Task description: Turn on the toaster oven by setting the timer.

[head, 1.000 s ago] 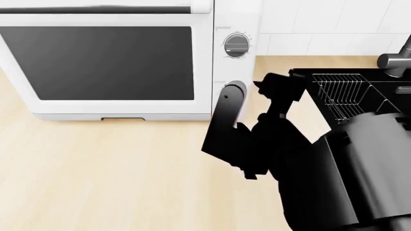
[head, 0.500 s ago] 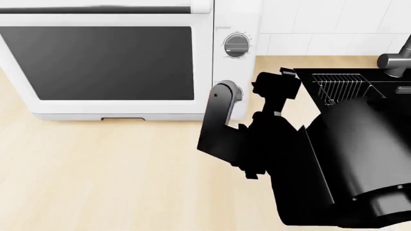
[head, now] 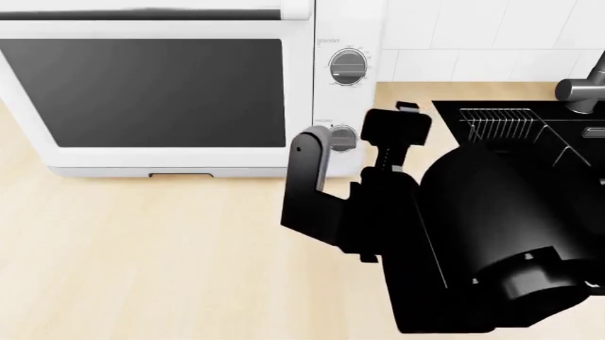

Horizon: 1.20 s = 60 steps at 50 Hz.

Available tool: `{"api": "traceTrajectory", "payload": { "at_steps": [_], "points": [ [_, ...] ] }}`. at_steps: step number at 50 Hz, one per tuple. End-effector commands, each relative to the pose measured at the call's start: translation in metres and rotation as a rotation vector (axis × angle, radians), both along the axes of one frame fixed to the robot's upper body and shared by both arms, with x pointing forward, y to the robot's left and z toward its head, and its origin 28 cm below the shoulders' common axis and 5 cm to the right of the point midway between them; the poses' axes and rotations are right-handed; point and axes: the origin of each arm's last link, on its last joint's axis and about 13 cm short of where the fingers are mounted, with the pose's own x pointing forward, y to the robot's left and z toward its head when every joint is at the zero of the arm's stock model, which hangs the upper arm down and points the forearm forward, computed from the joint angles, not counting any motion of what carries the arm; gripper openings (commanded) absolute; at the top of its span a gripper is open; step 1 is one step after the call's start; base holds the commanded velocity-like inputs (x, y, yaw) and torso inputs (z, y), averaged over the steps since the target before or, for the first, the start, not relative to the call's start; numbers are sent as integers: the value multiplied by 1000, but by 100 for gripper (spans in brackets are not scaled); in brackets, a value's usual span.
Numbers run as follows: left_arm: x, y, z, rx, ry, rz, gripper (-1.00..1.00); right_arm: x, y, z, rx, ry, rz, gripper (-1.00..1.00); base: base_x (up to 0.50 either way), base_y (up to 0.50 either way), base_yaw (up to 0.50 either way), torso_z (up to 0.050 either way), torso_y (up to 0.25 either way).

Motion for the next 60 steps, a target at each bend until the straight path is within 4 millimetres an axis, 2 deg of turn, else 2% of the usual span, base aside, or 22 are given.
{"api": "traceTrajectory", "payload": {
  "at_steps": [1, 12, 25, 40, 60],
  "points": [
    [1, 0, 0, -3, -3, 0, 100, 0, 6, 1, 31, 10, -2, 100, 0, 0, 0, 0, 0],
    [-1, 0, 0, -7, -3, 0, 100, 0, 12, 0, 61, 7, -13, 100, 0, 0, 0, 0, 0],
    [-1, 1, 0, -11, -6, 3, 100, -5, 16, -10, 60, 25, -17, 100, 0, 0, 0, 0, 0],
    [-2, 2, 0, -26, -6, 9, 100, -2, 21, -14, 64, 34, -81, 100, 0, 0, 0, 0, 0],
    [-1, 2, -1, -31, -11, 8, 100, 8, 25, -15, 47, 14, -77, 100, 0, 0, 0, 0, 0]
  ]
}}
